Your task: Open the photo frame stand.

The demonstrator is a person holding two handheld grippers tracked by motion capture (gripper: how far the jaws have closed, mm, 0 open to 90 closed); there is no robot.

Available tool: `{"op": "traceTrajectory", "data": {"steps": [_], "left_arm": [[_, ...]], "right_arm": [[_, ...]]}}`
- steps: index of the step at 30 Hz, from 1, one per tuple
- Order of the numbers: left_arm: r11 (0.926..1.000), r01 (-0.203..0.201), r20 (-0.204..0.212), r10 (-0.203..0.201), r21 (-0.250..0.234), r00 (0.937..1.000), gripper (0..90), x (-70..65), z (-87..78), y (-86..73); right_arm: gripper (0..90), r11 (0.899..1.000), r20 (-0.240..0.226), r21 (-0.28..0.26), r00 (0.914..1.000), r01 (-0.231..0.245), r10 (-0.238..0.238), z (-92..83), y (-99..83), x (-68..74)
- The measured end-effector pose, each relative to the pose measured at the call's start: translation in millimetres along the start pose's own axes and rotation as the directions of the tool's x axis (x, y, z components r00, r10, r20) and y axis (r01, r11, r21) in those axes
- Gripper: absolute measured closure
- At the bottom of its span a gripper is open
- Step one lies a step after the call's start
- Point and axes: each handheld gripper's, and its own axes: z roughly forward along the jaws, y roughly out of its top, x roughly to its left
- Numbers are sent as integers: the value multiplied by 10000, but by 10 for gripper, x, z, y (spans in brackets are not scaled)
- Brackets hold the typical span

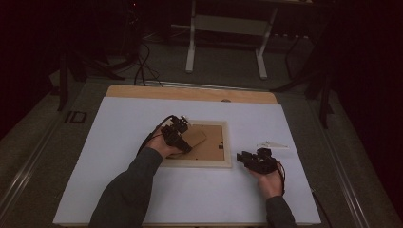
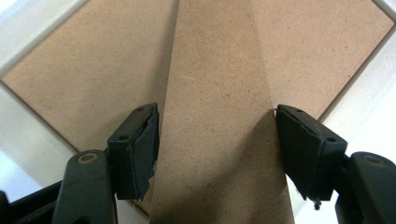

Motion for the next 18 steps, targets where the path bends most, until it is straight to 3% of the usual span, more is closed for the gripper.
{"op": "traceTrajectory", "data": {"steps": [8, 18], "left_arm": [[9995, 24, 336, -35, 330, 9994, 356, 30, 53, -2], [9994, -104, 173, 99, 315, 9998, 363, 10, 51, -4]], "right_arm": [[649, 10000, 10, -7, 10000, 3, -3, 1, -3, 2], [649, 10000, 6, 6, 10000, 2, -2, 3, -6, 3]]}}
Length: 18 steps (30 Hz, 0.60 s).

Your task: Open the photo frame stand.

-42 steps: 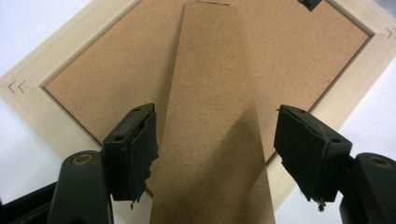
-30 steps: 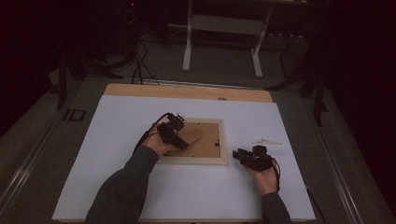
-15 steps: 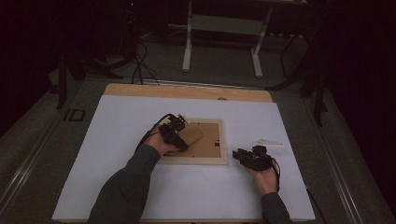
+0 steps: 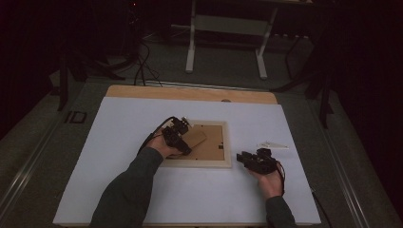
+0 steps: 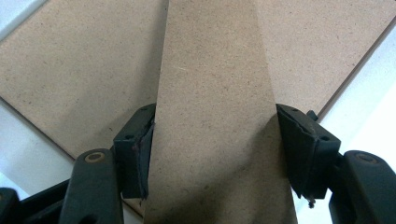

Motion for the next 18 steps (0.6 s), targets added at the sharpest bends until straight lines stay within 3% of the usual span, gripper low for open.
{"op": "traceTrajectory", "data": {"steps": [18], "left_arm": [[9967, -610, -982, 554, -544, 9936, 365, -134, -63, -5]], "right_arm": [[648, 9999, -5, -131, 10000, -61, 61, -18, 12, 1]]}}
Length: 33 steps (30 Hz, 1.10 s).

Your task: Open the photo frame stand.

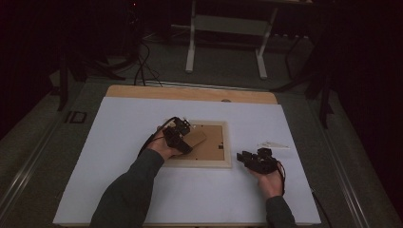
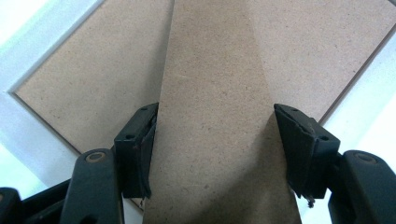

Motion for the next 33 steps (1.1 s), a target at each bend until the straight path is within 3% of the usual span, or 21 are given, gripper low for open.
{"op": "traceTrajectory", "data": {"steps": [15, 33], "left_arm": [[9986, -483, -730, 466, -210, 9962, 364, -100, -33, -29], [9915, -1058, -1732, 914, -755, 9806, 364, -248, -64, -126]], "right_arm": [[647, 9998, 23, -177, 10000, -21, 21, -39, 33, 1], [638, 9994, 199, -186, 9993, 305, -302, -113, 165, 16]]}}
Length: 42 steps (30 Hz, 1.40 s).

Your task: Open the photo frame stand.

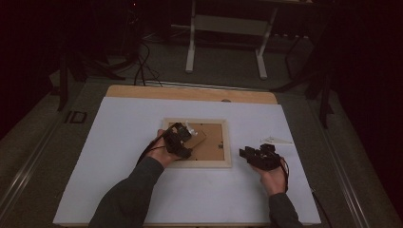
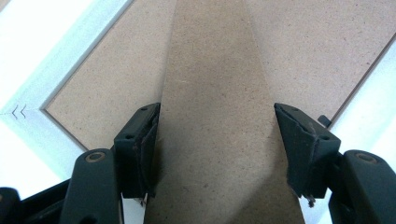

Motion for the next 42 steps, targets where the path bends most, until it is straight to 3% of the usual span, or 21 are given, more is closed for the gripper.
{"op": "traceTrajectory", "data": {"steps": [18, 27, 42], "left_arm": [[9977, -460, -782, 420, -500, 9961, 364, -119, -64, -78], [9957, -481, -1080, 394, -789, 9934, 364, -173, -76, -136], [9902, -805, -1560, 621, -1141, 9858, 365, -244, -109, -184]], "right_arm": [[637, 9964, 217, 81, 9962, 848, -849, 21, 435, 51], [638, 9903, 385, 427, 9902, 1324, -1341, 171, 559, 50], [637, 9882, 189, 816, 9911, 1299, -1318, 379, 658, 48]]}}
